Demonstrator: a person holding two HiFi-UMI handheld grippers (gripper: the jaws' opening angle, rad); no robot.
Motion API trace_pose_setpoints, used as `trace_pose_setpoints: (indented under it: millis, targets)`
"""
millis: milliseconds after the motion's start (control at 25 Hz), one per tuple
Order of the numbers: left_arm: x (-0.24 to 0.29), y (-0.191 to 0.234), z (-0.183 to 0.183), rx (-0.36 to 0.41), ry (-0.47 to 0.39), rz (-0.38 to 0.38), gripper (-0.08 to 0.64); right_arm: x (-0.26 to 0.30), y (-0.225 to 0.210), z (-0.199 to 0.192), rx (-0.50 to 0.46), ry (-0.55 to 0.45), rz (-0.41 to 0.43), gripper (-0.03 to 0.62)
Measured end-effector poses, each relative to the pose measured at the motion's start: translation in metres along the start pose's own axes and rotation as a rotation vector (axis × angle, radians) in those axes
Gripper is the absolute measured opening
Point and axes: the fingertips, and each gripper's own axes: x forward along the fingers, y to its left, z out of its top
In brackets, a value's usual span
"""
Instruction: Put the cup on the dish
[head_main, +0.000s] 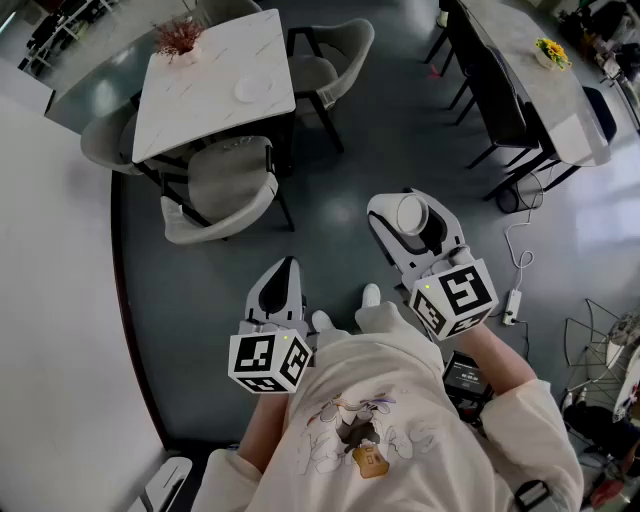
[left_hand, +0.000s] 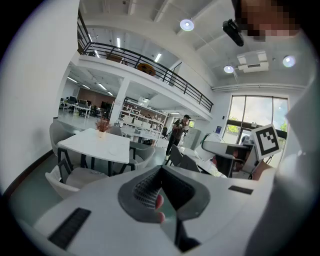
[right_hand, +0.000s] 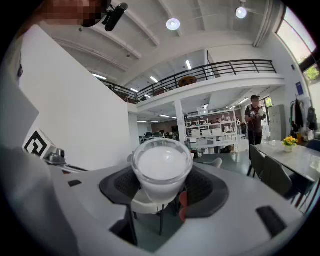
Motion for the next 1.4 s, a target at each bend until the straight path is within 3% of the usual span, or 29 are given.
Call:
trace_pose_setpoints:
  millis: [200, 400, 800, 1040, 1400]
  targets:
    - [0.009, -0.018, -0.011, -0.006, 0.014, 0.002, 0.003, -0.011, -0.007, -0.001, 0.009, 0.000, 0.044, 0.262]
    - [0.022, -0.034, -0.018, -0.006, 0.044, -0.007, 0.003, -0.028, -0.028, 0.000, -0.016, -0.001, 0.030, 0.262]
    - [0.045, -0.067, -0.021, 0.008, 0.052, 0.062, 0.003, -0.029, -0.086, -0.018, 0.053, 0.056, 0.083, 0.262]
    - [0.052, -0.072, -0.023, -0.018, 0.055, 0.091, 0.003, -0.028, -0.092, -0.017, 0.069, 0.071, 0.127, 0.262]
    - [0.087, -0.051, -0.010, -0.007, 0.070, 0.051, 0.003, 0.007, -0.100, -0.024, 0.095, 0.072, 0.097, 0.262]
